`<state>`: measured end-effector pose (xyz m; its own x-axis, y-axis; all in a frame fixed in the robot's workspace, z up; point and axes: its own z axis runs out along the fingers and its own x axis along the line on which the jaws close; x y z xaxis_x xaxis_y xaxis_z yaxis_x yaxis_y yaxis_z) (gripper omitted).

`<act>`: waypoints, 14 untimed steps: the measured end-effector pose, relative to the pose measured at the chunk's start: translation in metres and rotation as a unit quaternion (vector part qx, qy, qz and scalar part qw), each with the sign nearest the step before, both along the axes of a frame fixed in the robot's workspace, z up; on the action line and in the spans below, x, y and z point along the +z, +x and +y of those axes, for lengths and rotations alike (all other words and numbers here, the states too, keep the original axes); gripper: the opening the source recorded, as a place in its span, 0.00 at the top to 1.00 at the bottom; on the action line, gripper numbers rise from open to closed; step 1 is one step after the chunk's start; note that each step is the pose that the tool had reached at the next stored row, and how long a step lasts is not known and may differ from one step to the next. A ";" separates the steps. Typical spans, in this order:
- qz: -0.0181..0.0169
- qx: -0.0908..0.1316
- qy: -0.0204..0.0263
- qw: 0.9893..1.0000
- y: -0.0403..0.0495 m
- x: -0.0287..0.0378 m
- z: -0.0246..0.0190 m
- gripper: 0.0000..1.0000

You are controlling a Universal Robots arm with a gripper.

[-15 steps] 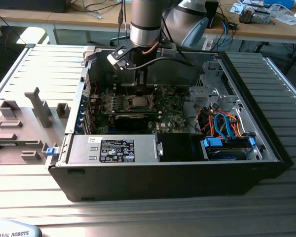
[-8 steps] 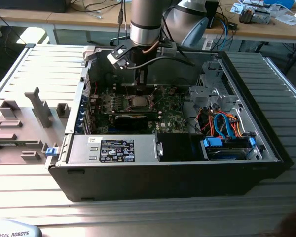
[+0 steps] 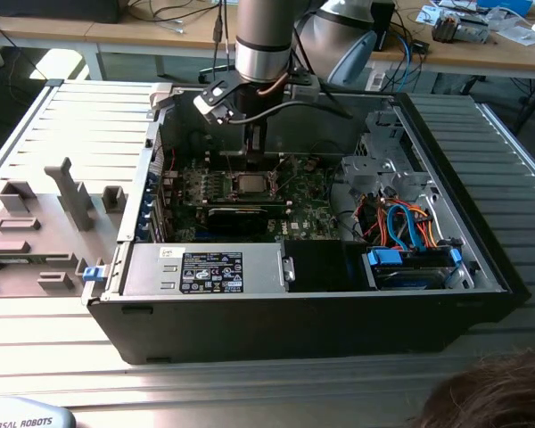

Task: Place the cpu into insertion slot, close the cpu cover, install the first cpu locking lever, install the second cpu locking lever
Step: 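Place the cpu into insertion slot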

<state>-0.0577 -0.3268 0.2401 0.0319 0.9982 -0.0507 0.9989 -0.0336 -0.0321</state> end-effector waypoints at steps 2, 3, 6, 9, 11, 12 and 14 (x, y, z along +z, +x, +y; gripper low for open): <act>0.000 0.000 0.000 1.000 0.0000 0.0016 0.0000 0.89; 0.000 0.000 0.000 1.000 0.0000 0.0025 0.0000 0.89; 0.000 0.000 0.000 1.000 0.0000 0.0053 0.0000 0.89; 0.000 0.000 0.000 1.000 0.0008 0.0068 0.0000 0.89; 0.000 0.000 0.000 1.000 0.0009 0.0076 0.0000 0.89; 0.000 0.000 0.000 1.000 0.0010 0.0081 0.0000 0.89; 0.000 0.000 0.000 1.000 0.0011 0.0096 0.0000 0.89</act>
<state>-0.0566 -0.3268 0.2496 0.0319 0.9982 -0.0505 0.9989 -0.0336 -0.0321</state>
